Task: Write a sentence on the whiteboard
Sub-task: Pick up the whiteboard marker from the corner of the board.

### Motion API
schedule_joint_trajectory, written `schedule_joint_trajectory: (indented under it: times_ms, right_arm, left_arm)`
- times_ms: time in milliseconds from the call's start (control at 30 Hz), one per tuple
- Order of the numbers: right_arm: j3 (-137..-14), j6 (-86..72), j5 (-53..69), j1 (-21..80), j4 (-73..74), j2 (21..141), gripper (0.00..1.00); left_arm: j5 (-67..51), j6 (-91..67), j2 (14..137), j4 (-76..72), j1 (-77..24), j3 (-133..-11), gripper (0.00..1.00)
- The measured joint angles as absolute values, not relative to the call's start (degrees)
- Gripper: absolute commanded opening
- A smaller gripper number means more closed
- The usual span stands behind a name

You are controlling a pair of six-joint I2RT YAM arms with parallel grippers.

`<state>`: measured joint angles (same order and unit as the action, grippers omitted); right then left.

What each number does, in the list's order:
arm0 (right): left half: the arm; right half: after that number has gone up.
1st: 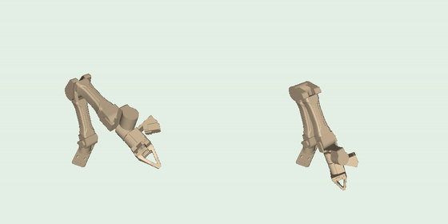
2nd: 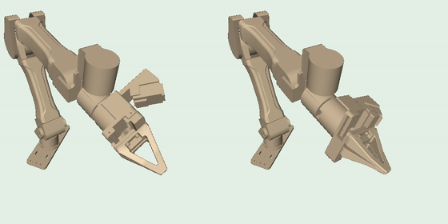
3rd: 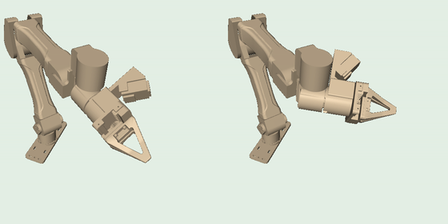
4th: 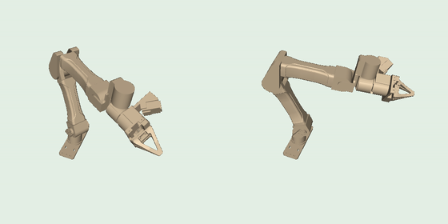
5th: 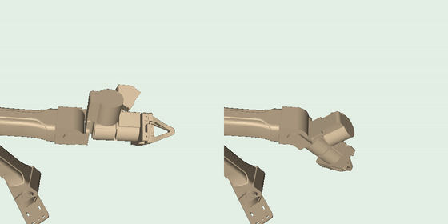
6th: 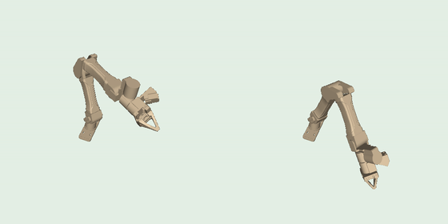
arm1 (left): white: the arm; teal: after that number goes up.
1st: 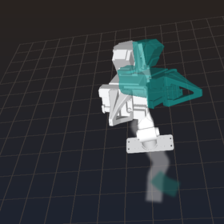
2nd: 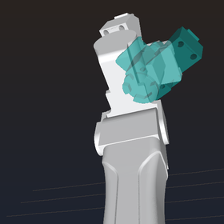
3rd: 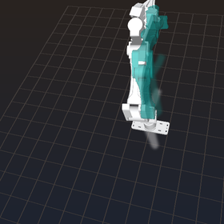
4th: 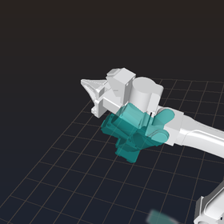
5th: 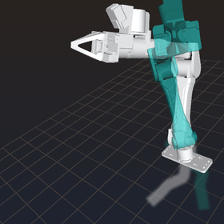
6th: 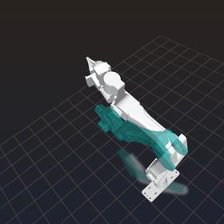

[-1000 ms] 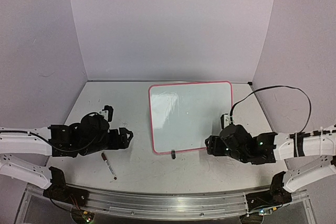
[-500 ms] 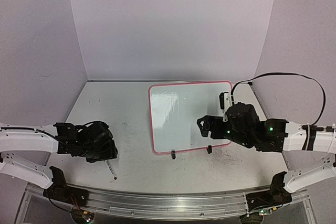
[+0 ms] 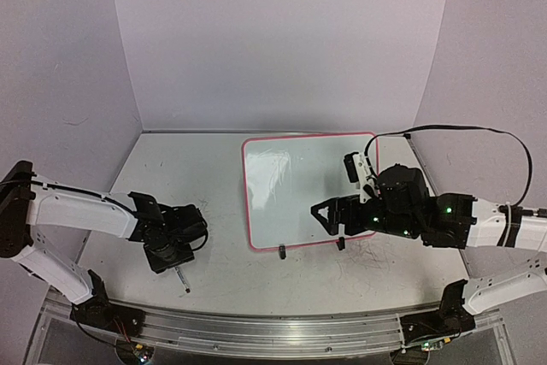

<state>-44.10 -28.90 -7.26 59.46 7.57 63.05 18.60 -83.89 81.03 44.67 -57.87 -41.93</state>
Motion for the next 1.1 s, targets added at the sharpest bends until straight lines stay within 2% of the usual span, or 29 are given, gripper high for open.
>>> schedule_joint_trajectory:
  times_ms: [200,367,700,833,1100]
  right_arm:
    - [-44.10,-28.33,-7.06,59.46,7.60,62.06,0.94]
    - [-44.10,-27.64,-9.15,59.46,7.57,62.65,0.94]
    - [-44.12,-27.37,-11.16,59.46,7.42,65.25,0.94]
    - [-44.12,-27.73,-11.16,59.46,7.37,65.25,0.94]
    - [-44.21,-28.11,-11.56,59.46,7.35,65.57,0.95]
  left_arm:
    - [19.28,-85.48,84.88,45.04,-57.98,-43.47,0.42]
    - [19.55,-85.92,87.92,45.04,-58.01,-43.47,0.40]
    - [21.12,-86.51,87.54,42.31,-58.26,-40.44,0.28]
    - [22.01,-86.99,87.02,41.46,-58.48,-39.62,0.17]
    - [22.89,-85.43,87.31,41.90,-58.56,-39.60,0.03]
